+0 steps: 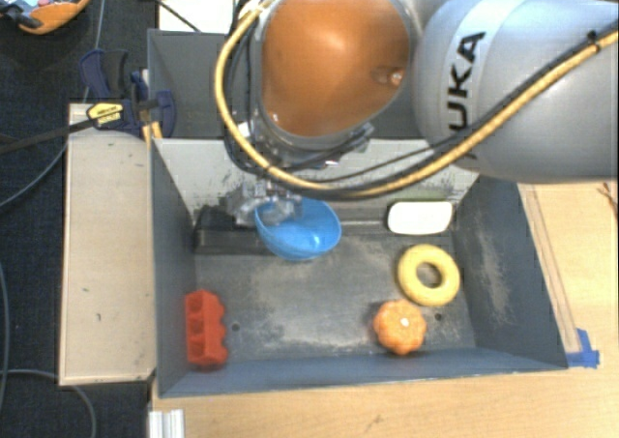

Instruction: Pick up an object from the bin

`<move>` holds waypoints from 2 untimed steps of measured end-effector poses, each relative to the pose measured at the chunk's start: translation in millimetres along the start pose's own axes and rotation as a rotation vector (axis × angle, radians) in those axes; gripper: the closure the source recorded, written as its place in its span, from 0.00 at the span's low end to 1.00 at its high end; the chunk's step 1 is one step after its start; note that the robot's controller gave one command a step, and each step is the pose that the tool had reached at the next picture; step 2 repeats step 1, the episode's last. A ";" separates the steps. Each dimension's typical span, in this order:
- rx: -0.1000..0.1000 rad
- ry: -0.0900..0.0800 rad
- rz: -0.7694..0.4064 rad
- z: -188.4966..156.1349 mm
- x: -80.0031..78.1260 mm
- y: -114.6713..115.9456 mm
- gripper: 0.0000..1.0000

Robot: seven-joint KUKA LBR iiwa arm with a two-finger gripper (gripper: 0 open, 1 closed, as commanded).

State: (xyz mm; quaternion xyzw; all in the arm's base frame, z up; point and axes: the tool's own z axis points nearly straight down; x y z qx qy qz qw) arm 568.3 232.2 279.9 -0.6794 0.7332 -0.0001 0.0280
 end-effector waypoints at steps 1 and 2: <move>-0.002 -0.002 0.023 53.9 -10.2 -20.8 1.00; -0.002 -0.002 0.023 53.9 -10.2 -20.8 1.00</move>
Offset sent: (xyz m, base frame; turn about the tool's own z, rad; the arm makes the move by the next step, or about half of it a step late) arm 0.0232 0.0099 -0.0501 0.0271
